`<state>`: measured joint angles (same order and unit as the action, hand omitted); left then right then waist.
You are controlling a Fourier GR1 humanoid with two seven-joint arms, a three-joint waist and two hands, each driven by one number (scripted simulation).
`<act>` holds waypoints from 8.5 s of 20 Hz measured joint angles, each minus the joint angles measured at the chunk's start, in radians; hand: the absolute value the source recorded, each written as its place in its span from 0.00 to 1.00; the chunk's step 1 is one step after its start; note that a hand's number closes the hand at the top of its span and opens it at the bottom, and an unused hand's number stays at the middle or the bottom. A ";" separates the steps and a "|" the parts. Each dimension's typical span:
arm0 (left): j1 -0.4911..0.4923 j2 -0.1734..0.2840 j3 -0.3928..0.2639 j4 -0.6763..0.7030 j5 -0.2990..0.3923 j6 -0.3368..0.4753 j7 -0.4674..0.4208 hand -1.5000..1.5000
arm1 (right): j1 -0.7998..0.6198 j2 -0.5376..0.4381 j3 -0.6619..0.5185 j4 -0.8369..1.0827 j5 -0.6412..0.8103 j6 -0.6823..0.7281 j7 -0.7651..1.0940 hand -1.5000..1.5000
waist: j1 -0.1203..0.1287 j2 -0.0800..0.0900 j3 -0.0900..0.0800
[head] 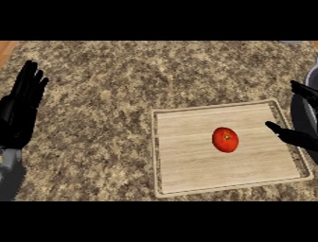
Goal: Pick the tomato from the tray and place it in the pot
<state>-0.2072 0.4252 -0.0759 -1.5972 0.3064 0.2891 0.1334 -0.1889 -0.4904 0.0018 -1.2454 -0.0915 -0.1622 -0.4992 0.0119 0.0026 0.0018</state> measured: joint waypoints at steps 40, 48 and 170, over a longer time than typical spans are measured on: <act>0.013 -0.106 0.094 -0.035 -0.121 -0.059 0.079 0.50 | -0.141 0.039 0.352 -0.390 0.436 0.578 1.032 0.00 | -0.010 -0.003 -0.002; 0.008 -0.133 0.124 -0.032 -0.153 -0.089 0.084 0.50 | -0.124 0.134 0.336 -0.311 0.570 0.572 0.962 0.00 | -0.010 -0.003 -0.002; -0.012 -0.230 0.214 -0.039 -0.237 -0.185 0.106 0.50 | -0.175 -0.418 -0.860 0.876 0.229 0.590 -0.131 0.00 | -0.005 0.002 0.000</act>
<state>-0.2189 0.1950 0.1381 -1.6357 0.0696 0.1043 0.2392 -0.3638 -0.9084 -0.8586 -0.3698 0.1377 0.4278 -0.6302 0.0068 0.0043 0.0023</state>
